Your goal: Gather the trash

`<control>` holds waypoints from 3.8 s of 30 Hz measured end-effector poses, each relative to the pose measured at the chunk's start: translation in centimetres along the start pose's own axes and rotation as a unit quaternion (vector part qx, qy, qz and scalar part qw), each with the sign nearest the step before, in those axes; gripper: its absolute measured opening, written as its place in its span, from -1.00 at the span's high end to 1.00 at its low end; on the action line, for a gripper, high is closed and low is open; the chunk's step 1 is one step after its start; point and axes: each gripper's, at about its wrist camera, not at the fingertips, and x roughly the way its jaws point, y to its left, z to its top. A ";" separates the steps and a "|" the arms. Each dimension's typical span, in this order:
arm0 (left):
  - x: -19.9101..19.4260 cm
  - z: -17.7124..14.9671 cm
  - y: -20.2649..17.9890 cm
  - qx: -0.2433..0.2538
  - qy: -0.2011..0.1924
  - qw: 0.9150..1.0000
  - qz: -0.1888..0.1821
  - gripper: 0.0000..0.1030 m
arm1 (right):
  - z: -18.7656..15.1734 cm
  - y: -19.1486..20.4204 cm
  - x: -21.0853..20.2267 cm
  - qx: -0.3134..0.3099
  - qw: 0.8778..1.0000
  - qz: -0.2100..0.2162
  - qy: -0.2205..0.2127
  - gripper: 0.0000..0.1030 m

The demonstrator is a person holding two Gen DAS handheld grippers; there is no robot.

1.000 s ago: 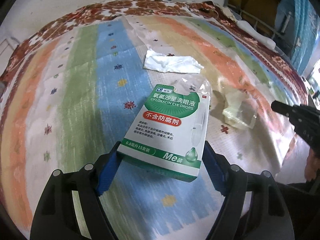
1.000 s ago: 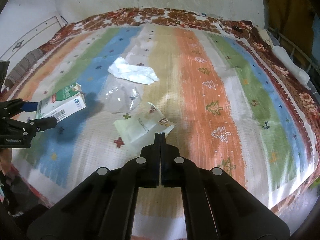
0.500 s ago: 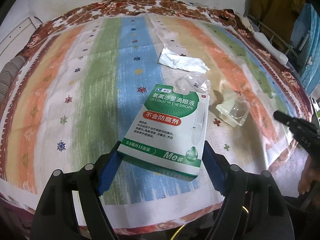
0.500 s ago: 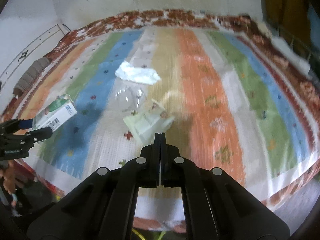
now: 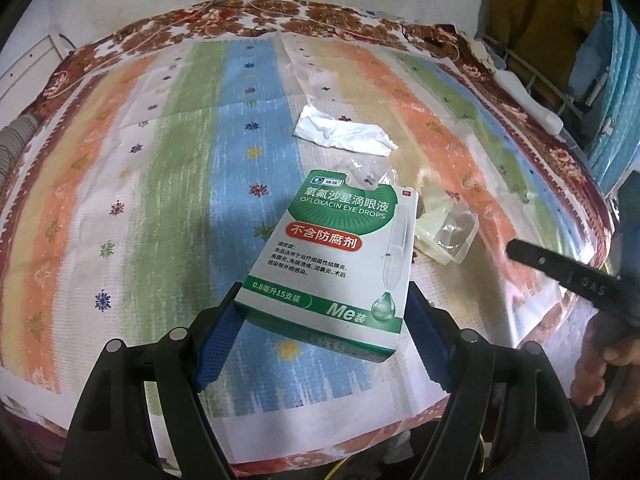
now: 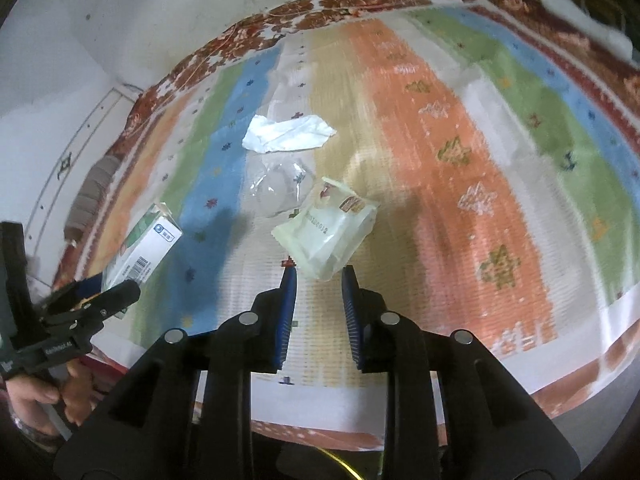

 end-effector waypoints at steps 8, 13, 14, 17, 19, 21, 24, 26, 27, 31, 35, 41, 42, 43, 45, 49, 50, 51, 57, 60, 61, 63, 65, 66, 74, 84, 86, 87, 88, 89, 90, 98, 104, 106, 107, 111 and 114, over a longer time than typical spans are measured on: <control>0.5 0.5 0.5 -0.015 -0.009 1.000 -0.016 -0.49 | 0.4 -1.6 2.6 0.054 0.998 0.035 0.009 0.38; 1.1 0.5 0.5 -0.014 -0.005 1.000 -0.019 -0.49 | 1.0 -2.1 3.9 0.058 0.997 0.054 0.006 0.21; 1.3 0.5 0.5 -0.013 -0.004 1.000 -0.019 -0.49 | 1.2 -2.1 4.2 0.058 0.997 0.056 0.006 0.20; 1.6 0.4 0.7 -0.014 -0.002 1.000 -0.021 -0.49 | 1.7 -2.6 5.2 0.067 0.995 0.070 0.006 0.20; 1.8 0.4 0.7 -0.014 -0.002 1.000 -0.024 -0.49 | 1.9 -2.8 6.0 0.074 0.994 0.079 0.011 0.20; 1.9 0.5 0.7 -0.014 -0.003 1.000 -0.027 -0.49 | 2.0 -3.1 6.6 0.084 0.993 0.087 0.014 0.23; 2.1 0.5 0.6 -0.012 -0.006 0.999 -0.032 -0.49 | 2.0 -3.2 7.4 0.092 0.990 0.101 0.022 0.56; 2.2 0.5 0.5 -0.011 -0.006 0.999 -0.034 -0.49 | 1.9 -2.8 8.0 0.088 0.990 0.110 0.027 0.86; 2.3 0.4 0.4 -0.011 -0.005 0.999 -0.034 -0.49 | 1.8 -2.5 8.0 0.083 0.990 0.113 0.026 0.96; 2.1 0.4 0.2 -0.010 -0.003 0.999 -0.030 -0.49 | 1.7 -0.8 7.3 0.054 0.992 0.114 0.023 1.00; 1.7 0.3 -0.1 -0.012 0.002 1.000 -0.017 -0.49 | 1.1 1.0 6.0 0.021 0.994 0.105 0.019 1.00; 0.1 -0.5 -0.5 -0.020 0.008 1.000 -0.006 -0.49 | -0.4 2.9 3.1 -0.030 0.996 0.078 0.017 1.00; -0.3 -0.6 -0.6 -0.021 0.006 1.000 -0.006 -0.49 | -0.6 3.4 2.4 -0.040 0.996 0.073 0.015 1.00; -0.6 -0.6 -0.6 -0.024 0.004 1.000 -0.006 -0.49 | -0.8 3.5 1.9 -0.049 0.996 0.069 0.012 1.00; -1.5 -0.9 -0.7 -0.034 0.001 0.999 -0.009 -0.49 | -1.0 4.4 0.1 -0.077 0.996 0.046 -0.003 1.00; -2.9 -1.4 -1.0 -0.046 0.000 0.999 -0.012 -0.49 | -1.4 5.3 -2.6 -0.106 0.993 0.039 -0.019 1.00; -3.3 -1.5 -1.2 -0.049 0.000 0.999 -0.013 -0.49 | -1.5 5.6 -3.1 -0.110 0.993 0.038 -0.021 1.00; -3.7 -1.7 -1.3 -0.052 0.000 0.999 -0.014 -0.49 | -1.7 5.8 -3.8 -0.117 0.992 0.035 -0.025 1.00; -6.0 -2.6 -1.5 -0.081 -0.004 0.997 -0.022 -0.48 | -2.9 7.1 -6.4 -0.164 0.985 0.011 -0.043 1.00; -7.4 -3.1 -1.5 -0.093 -0.012 0.995 -0.027 -0.48 | -3.5 7.6 -8.0 -0.173 0.984 0.015 -0.050 1.00; -7.9 -3.4 -1.5 -0.098 -0.015 0.995 -0.031 -0.48 | -3.8 7.9 -8.5 -0.179 0.982 0.013 -0.053 1.00; -8.7 -4.0 -1.6 -0.107 -0.020 0.993 -0.039 -0.48 | -4.5 8.6 -9.7 -0.197 0.978 0.003 -0.063 1.00; -9.3 -4.5 -1.8 -0.109 -0.023 0.993 -0.038 -0.48 | -5.4 9.1 -10.7 -0.204 0.977 0.002 -0.067 1.00; -9.6 -4.8 -1.9 -0.111 -0.026 0.993 -0.040 -0.48 | -5.6 9.2 -11.0 -0.204 0.977 0.003 -0.067 1.00; -12.1 -6.5 -2.4 -0.124 -0.048 0.989 -0.062 -0.48 | -7.7 9.3 -13.5 -0.206 0.976 -0.006 -0.074 1.00; -14.3 -9.7 -4.0 -0.122 -0.062 0.986 -0.099 -0.48 | -11.0 9.4 -16.3 -0.205 0.975 0.007 -0.082 1.00; -14.6 -10.4 -4.2 -0.121 -0.063 0.985 -0.104 -0.48 | -11.7 9.4 -16.7 -0.205 0.975 0.011 -0.082 1.00; -14.8 -10.9 -4.3 -0.120 -0.063 0.985 -0.106 -0.48 | -12.2 9.3 -16.9 -0.205 0.975 0.013 -0.081 1.00; -14.9 -11.2 -4.4 -0.121 -0.063 0.985 -0.108 -0.48 | -12.6 9.2 -17.1 -0.205 0.975 0.015 -0.080 1.00; -15.0 -11.8 -4.4 -0.122 -0.063 0.984 -0.112 -0.48 | -12.9 9.1 -17.2 -0.205 0.975 0.016 -0.080 1.00; -15.1 -12.1 -4.5 -0.124 -0.062 0.984 -0.116 -0.48 | -13.3 9.1 -17.3 -0.205 0.975 0.017 -0.078 1.00; -15.7 -14.7 -5.0 -0.135 -0.061 0.980 -0.134 -0.48 | -16.2 8.6 -17.8 -0.207 0.976 0.019 -0.068 1.00; -15.5 -16.4 -5.7 -0.135 -0.052 0.979 -0.140 -0.48 | -18.5 8.1 -17.6 -0.202 0.978 0.020 -0.054 1.00; -15.4 -17.0 -5.8 -0.137 -0.049 0.979 -0.141 -0.48 | -19.4 7.8 -17.3 -0.197 0.979 0.022 -0.045 1.00; -15.4 -17.2 -5.8 -0.138 -0.047 0.979 -0.141 -0.48 | -19.8 7.7 -17.2 -0.194 0.980 0.022 -0.040 1.00; -14.6 -18.5 -6.2 -0.144 -0.032 0.980 -0.133 -0.48 | -20.9 7.4 -16.4 -0.185 0.982 0.021 -0.021 1.00; -13.9 -19.5 -6.2 -0.154 -0.016 0.980 -0.128 -0.48 | -21.6 7.2 -15.6 -0.178 0.984 0.015 -0.002 1.00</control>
